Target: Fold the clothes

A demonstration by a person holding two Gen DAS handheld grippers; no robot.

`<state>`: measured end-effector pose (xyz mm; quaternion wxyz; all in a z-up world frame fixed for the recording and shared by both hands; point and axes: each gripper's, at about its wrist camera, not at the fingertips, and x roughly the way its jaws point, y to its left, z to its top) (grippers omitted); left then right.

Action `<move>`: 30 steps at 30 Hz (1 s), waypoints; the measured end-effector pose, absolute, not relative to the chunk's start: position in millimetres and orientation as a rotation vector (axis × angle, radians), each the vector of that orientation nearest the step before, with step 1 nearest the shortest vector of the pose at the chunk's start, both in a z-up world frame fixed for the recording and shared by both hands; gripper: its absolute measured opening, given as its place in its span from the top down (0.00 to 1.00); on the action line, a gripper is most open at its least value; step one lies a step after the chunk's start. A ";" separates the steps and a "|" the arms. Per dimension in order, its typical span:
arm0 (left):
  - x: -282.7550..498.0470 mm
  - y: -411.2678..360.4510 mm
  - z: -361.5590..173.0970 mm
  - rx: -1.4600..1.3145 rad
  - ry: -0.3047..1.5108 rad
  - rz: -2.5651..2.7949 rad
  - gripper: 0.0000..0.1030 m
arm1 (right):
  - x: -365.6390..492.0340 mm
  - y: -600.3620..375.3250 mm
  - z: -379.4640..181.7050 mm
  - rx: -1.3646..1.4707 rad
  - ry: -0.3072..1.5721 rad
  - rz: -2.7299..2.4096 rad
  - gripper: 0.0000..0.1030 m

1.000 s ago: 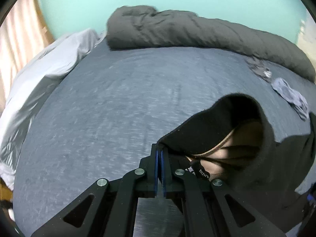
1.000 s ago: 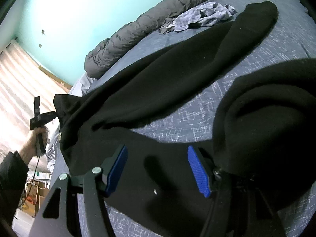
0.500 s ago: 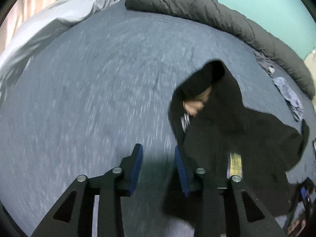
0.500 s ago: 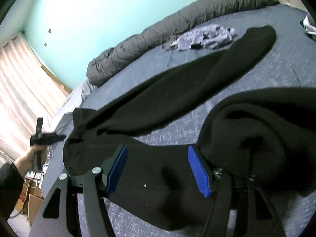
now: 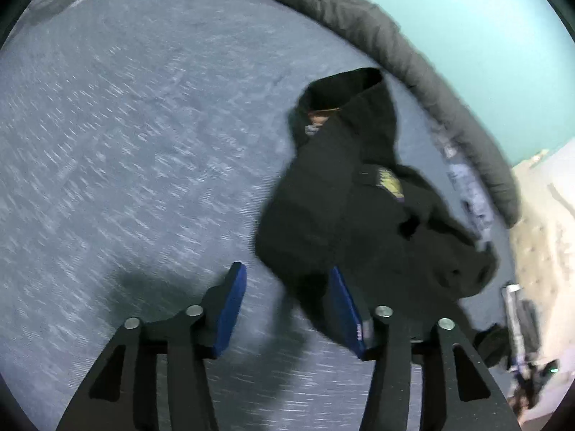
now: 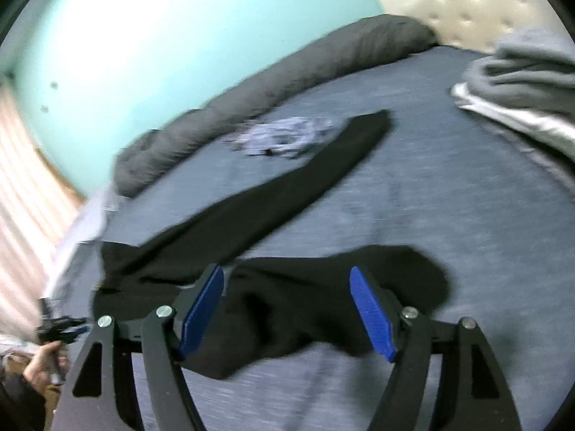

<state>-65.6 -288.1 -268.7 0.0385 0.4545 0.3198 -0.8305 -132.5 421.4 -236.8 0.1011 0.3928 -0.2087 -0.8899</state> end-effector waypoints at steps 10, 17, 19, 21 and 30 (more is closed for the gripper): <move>-75.9 -280.1 -289.1 1.356 1.150 -2.480 0.33 | -137.6 494.0 -279.3 1.368 -0.953 -2.614 0.27; -96.1 -285.5 -297.5 1.333 1.144 -2.485 0.53 | -153.1 493.1 -309.1 1.427 -1.093 -2.521 0.27; -100.8 -284.5 -297.6 1.340 1.136 -2.502 0.69 | -158.6 487.9 -312.9 1.419 -1.092 -2.492 0.30; -103.3 -282.9 -294.5 1.339 1.123 -2.531 0.82 | -162.2 485.6 -314.9 1.397 -1.102 -2.455 0.41; -90.4 -290.3 -227.4 1.127 1.050 -2.655 0.91 | -163.6 478.3 -269.0 1.277 -0.886 -2.493 0.91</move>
